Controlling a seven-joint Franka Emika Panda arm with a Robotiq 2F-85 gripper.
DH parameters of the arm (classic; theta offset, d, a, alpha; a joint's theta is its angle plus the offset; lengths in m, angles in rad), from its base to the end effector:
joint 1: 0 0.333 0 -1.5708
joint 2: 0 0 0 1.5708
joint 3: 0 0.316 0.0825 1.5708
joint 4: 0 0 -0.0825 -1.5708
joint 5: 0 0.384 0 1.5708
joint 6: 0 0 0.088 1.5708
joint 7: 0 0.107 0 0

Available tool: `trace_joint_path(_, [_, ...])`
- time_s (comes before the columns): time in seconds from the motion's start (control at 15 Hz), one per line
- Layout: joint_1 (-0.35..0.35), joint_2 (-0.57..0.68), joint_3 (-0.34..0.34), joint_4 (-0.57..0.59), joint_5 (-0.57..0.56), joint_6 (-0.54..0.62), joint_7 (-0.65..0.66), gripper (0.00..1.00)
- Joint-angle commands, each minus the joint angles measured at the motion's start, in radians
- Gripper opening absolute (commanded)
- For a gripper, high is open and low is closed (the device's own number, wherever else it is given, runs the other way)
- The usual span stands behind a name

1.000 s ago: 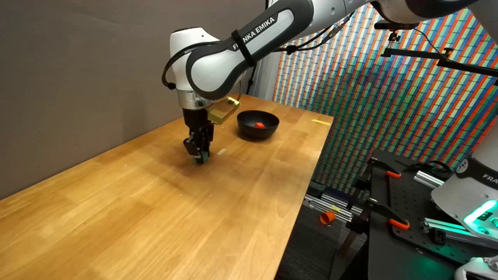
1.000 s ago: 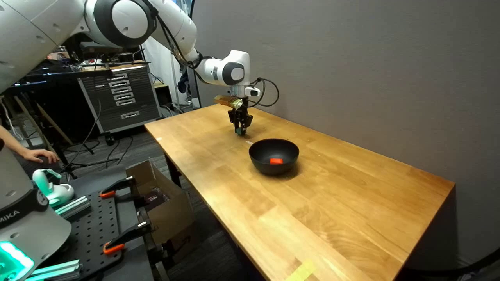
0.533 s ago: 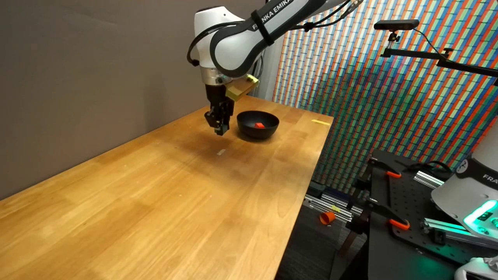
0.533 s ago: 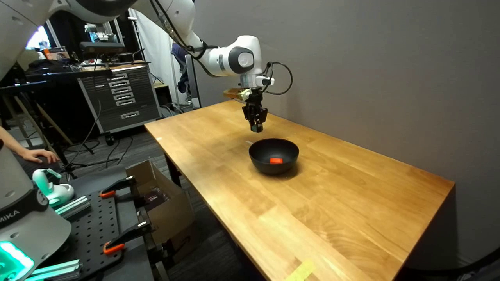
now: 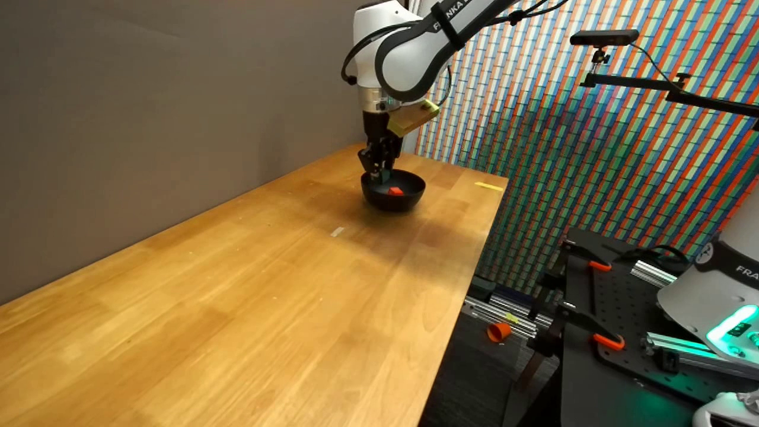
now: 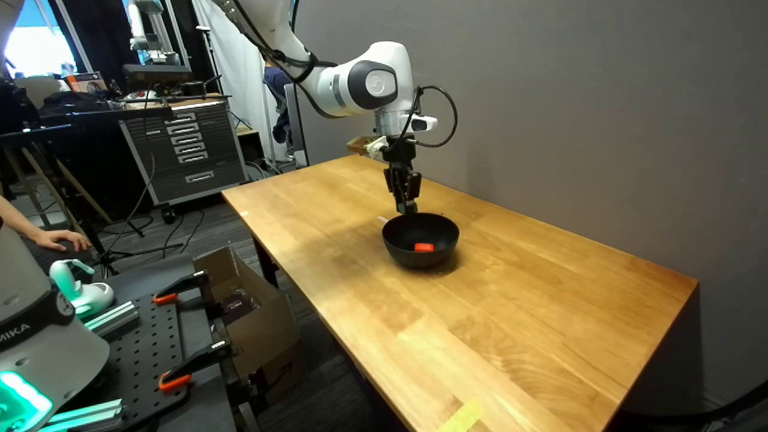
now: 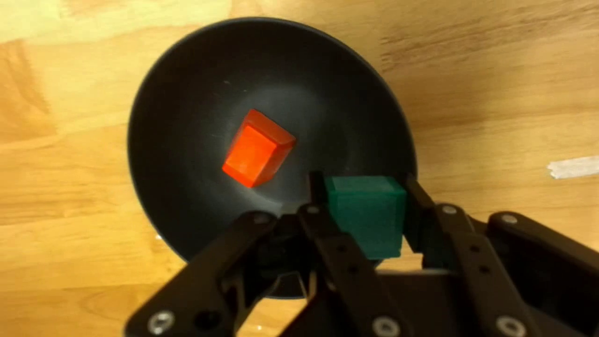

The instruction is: Put the orange and green blocks in the bowl one at time

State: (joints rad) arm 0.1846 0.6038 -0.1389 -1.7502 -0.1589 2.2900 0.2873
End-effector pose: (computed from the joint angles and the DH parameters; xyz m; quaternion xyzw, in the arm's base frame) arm 0.6586 0.0341 0.2252 0.9932 -0.0552 -0.0140 0.1014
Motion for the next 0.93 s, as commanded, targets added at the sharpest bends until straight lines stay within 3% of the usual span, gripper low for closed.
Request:
trace_joint_path(0.0, [-0.027, -0.100, 0.000, -0.118, -0.022, 0.045, 0.037, 0.65])
trace_joint_path(0.13, [-0.054, -0.129, 0.031, -0.153, 0.012, 0.046, -0.006, 0.78])
trace_joint_path(0.33, [-0.109, -0.210, 0.140, -0.237, 0.143, 0.041, -0.152, 0.99])
trace_joint_path(0.67, [-0.150, -0.429, 0.282, -0.462, 0.392, -0.010, -0.387, 1.00])
trace_joint_path(0.73, [-0.111, -0.295, 0.235, -0.327, 0.310, 0.001, -0.283, 1.00])
trace_joint_path(0.87, [-0.112, -0.371, 0.260, -0.406, 0.359, -0.008, -0.331, 1.00])
